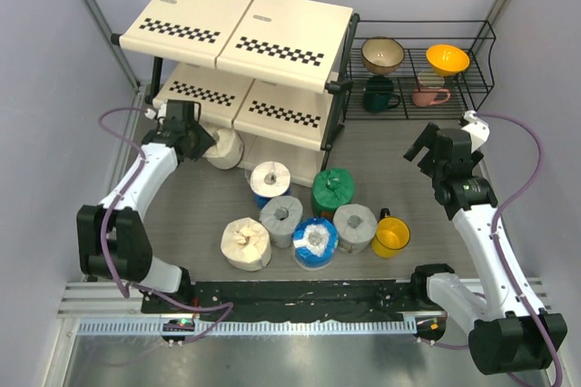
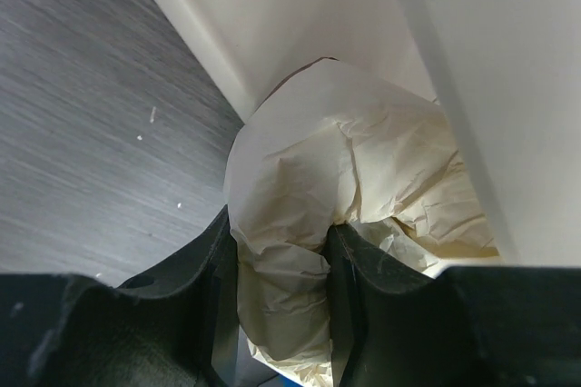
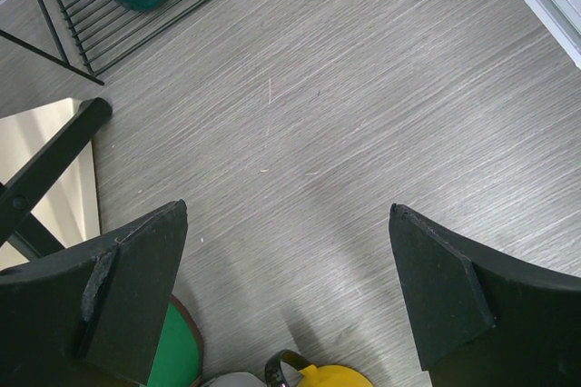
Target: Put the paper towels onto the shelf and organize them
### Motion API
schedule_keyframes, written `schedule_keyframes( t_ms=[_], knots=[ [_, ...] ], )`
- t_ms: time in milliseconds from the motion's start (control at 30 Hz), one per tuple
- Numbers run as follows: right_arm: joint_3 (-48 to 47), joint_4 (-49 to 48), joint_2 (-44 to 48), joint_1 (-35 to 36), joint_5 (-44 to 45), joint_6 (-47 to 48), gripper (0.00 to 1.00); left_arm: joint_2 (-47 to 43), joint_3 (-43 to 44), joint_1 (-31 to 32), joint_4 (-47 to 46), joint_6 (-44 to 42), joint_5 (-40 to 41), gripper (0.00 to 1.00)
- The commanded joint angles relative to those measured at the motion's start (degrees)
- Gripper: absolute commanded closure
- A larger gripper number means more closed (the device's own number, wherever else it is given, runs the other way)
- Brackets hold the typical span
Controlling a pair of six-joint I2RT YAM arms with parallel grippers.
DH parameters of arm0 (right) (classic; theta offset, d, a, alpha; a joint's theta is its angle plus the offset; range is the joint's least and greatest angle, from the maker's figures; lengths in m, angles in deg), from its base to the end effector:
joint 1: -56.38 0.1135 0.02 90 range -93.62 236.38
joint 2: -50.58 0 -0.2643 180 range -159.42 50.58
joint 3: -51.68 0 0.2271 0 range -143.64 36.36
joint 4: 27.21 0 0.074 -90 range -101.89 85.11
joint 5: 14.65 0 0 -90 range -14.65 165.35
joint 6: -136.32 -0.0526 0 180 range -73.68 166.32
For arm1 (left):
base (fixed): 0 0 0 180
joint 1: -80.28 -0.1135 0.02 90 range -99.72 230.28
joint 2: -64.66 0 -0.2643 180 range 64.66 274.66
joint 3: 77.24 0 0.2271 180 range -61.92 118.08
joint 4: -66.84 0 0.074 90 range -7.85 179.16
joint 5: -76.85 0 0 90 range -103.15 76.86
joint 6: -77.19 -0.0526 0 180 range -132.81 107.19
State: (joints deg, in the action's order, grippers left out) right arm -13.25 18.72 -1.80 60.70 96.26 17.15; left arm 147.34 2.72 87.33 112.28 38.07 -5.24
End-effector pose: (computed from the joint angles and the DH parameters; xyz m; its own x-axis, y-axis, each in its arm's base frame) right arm 0.1841 -0.0049 0.3044 -0.3685 0.4288 -0.8248 0.4655 0.8532 0.2355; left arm 0.2959 -0.0293 0.2709 -0.4901 -0.7137 -0.5004 -0.5544 0.6983 -0.4528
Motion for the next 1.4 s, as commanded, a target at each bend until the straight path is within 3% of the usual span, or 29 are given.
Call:
schedule_keyframes(
  t_ms=[0, 500, 867, 1100, 1367],
  knots=[
    [-1.9, 0.24, 0.88, 0.08, 1.85, 1.74, 0.02, 2.66, 3.73, -0.37, -7.19, 1.42, -1.57, 0.72],
    [-2.51, 0.33, -0.27, -0.01, 2.38, 2.54, 0.02, 8.2, 5.67, -0.54, -14.39, 5.81, -0.69, 0.73],
    [-2.16, 0.33, 0.35, -0.01, 1.59, 1.92, 0.02, 4.7, -5.92, -0.63, -25.55, 16.44, 0.88, 0.73],
    [-1.64, 0.41, 0.35, 0.08, 1.24, 1.75, 0.02, 0.21, -8.22, -1.33, -24.95, 17.07, 5.63, 0.73],
    [-1.46, 0.41, 0.44, 0.08, 1.16, 1.75, 0.02, 3.37, -4.44, -3.62, -25.12, 17.42, 4.93, 0.72]
  ],
)
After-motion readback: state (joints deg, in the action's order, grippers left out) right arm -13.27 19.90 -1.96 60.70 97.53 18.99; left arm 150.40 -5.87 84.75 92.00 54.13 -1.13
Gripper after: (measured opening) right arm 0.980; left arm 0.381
